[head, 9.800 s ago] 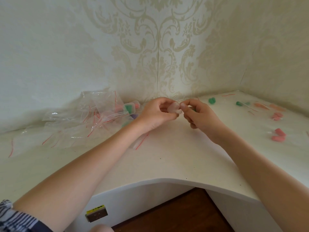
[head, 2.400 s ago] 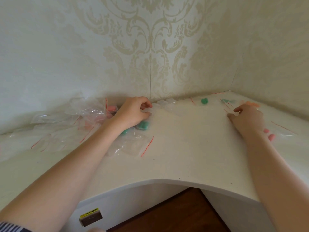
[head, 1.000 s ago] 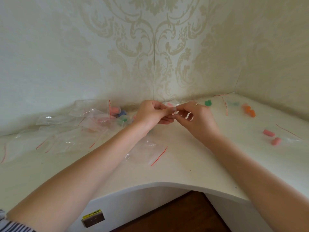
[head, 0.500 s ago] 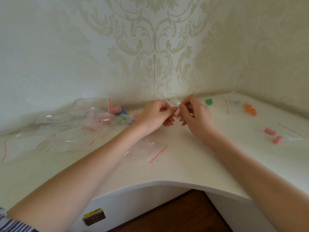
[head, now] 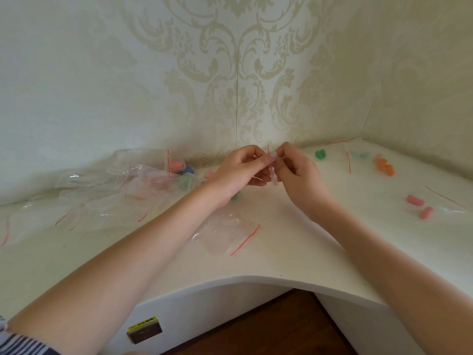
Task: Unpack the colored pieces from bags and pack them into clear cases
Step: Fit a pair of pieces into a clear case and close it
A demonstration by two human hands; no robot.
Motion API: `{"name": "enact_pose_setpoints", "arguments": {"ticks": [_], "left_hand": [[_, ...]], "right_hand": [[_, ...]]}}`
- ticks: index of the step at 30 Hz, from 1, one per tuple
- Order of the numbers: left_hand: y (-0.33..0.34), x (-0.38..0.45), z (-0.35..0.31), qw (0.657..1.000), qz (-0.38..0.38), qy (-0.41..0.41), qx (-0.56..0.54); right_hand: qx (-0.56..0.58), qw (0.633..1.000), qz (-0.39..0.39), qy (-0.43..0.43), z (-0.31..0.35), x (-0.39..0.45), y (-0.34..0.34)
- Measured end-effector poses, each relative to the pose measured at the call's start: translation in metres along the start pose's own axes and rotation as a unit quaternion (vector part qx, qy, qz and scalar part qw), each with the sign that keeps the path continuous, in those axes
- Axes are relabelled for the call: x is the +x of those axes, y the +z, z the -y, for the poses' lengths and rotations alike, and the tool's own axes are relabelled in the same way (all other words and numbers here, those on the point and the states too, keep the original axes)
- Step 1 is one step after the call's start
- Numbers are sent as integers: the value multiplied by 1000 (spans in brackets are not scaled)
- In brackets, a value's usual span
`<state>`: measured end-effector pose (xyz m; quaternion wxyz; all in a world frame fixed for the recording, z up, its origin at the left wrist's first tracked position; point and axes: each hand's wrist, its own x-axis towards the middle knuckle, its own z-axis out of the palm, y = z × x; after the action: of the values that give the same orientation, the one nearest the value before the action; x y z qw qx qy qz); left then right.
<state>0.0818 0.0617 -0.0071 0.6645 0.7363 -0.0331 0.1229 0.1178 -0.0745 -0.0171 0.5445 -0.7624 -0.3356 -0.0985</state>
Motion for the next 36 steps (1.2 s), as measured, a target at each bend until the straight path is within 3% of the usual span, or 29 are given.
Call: {"name": "enact_pose_setpoints", "arguments": {"ticks": [6,9,14,21,28,33,36], "left_hand": [[-1,0,1,1000,24,13,8],[2,-1,3,998,-15,35,44],[5,-1,8,991,-52,91,78],[6,-1,4,998,-44,27,-29],[2,-3,-1,994,-60,-12,-86],[3,-4,0,997,-61,10,-39],[7,-4,3,994,-69,45,73]], "right_hand": [[64,996,29,59,0,0,1],[92,993,17,78,1,1,1],[45,995,-32,84,-2,2,0],[44,992,-54,104,-4,4,-3],[-23,997,-57,36,3,0,-5],[-63,996,-58,19,6,-1,-2],[-86,995,-51,14,2,-3,3]]}}
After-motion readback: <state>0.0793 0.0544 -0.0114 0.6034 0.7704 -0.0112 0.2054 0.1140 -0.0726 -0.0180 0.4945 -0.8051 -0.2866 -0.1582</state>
